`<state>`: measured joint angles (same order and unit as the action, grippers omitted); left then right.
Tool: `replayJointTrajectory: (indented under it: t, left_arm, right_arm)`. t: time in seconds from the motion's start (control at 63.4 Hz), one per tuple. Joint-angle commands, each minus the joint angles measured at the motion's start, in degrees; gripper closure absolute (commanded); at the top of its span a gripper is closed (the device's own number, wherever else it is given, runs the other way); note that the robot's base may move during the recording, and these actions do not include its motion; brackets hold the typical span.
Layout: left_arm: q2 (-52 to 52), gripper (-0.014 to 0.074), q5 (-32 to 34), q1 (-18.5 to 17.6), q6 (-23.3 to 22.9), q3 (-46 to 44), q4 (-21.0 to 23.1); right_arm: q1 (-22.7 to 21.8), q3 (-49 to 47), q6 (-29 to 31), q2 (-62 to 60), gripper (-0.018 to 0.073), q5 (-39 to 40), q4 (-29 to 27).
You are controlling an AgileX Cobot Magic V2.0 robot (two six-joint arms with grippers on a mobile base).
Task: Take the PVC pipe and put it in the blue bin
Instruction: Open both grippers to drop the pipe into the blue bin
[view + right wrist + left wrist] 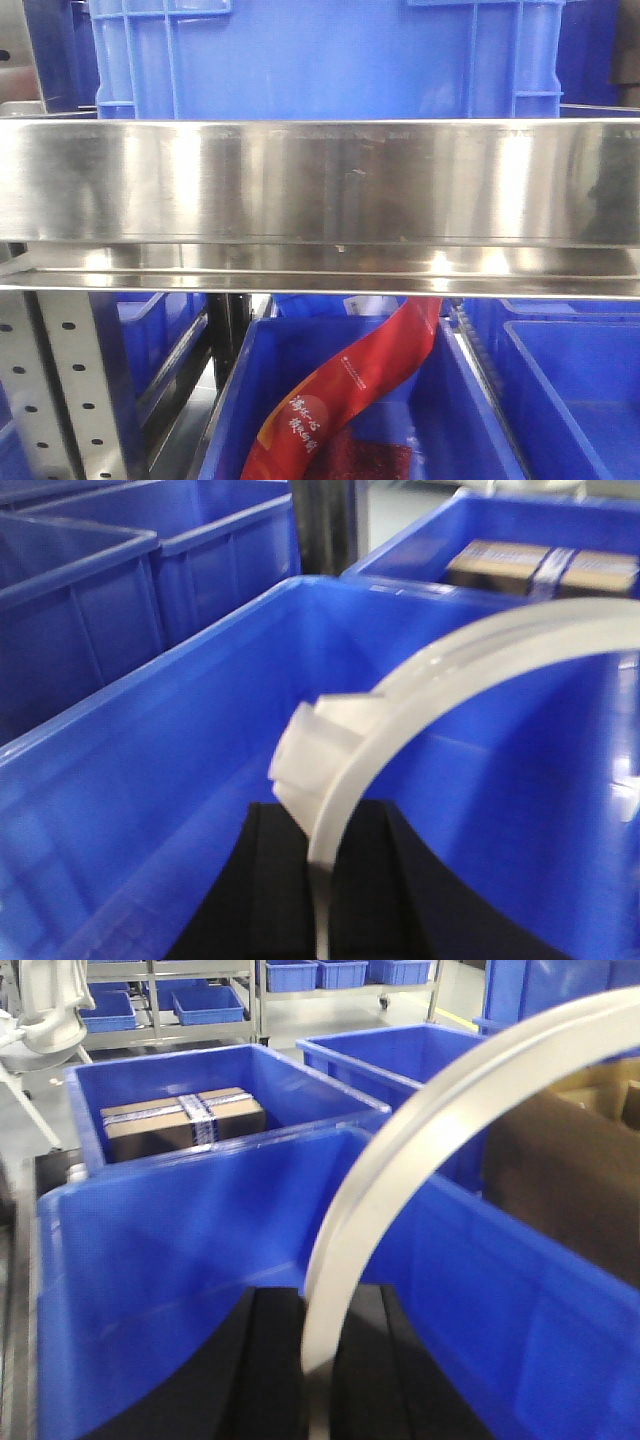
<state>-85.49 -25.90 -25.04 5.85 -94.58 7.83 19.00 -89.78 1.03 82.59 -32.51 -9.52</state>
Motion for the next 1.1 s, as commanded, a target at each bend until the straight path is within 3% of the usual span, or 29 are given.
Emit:
replayJointTrajectory:
  t: [0.0,0.189,0.315,0.441,0.583,0.709,0.946,1.009,1.088]
  left_arm:
    - [-2.9,0.0707,3.8,-0.2,-0.4,-2.0,1.0]
    - [-7.1,0.0707,4.8,-0.2,-0.4,-2.7,1.0]
    - [-7.9,0.0686,3.8,-0.2,-0.4,-2.7,1.0]
    - [-8.0,0.0535,3.8,-0.2,-0.4,-2.7,1.0]
    - [-8.0,0.0327,3.8,-0.2,-0.4,-2.7,1.0]
    - [-8.0,0.0247,3.8,-0.2,-0.4,-2.7,1.0]
    - [-7.4,0.0249,3.8,-0.2,-0.4,-2.7,1.0]
    - [-6.4,0.0281,3.3,-0.3,-0.4,-2.7,1.1]
    - [-4.8,0.0405,2.3,-0.3,-0.4,-2.7,1.1]
  right_arm:
    - [0.0,-2.7,0.6,3.0,0.0728,0.3,-0.5]
    - [0.0,-4.5,0.6,6.6,0.0723,0.2,-0.6]
    - [0.0,-4.4,0.6,7.2,0.0589,0.1,-0.6]
    - [0.0,-4.4,0.6,7.2,0.0365,0.4,-0.6]
    - [0.0,-4.4,0.6,7.2,0.0225,0.4,-0.6]
    - [0.0,-4.4,0.6,7.2,0.0219,0.1,-0.6]
    - [0.0,-4.9,0.6,6.3,0.0228,-0.9,-1.9]
    - [0.0,-5.7,0.6,5.8,0.0266,-2.5,-2.3]
    - [0.0,-5.9,0.6,5.1,0.0354,-2.9,-2.3]
